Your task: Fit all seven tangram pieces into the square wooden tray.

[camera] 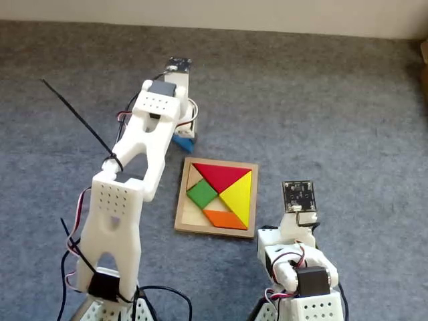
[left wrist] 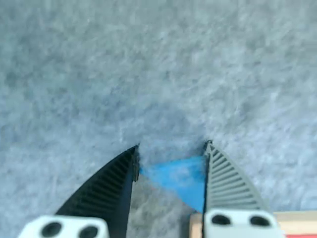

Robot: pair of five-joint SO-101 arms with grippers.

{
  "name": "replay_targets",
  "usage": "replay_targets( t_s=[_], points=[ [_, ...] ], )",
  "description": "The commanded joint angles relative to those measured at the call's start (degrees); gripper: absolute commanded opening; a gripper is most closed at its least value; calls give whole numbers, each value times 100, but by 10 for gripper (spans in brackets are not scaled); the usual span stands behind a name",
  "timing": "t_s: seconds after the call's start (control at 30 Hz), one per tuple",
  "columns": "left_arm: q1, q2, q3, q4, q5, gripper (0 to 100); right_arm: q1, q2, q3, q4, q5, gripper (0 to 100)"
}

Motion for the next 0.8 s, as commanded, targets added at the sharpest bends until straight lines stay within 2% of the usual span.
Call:
replay_targets(
  t_s=[0.0,0.2,0.33,0.57,0.77],
  points=[
    [-347,-127,-242,466,-26,67,48,-92,857,40,-26,15],
    [-409,-655,-699,1635,-35,66,48,-92,857,40,-26,15],
    [-224,-910,-690,2127,-9,66,48,-92,857,40,-26,15],
    [92,-1147,-268,2224,0,66,48,-92,857,40,-26,15],
    [470,-2035,505,2215,9,66,48,-92,857,40,-26,15]
  ],
)
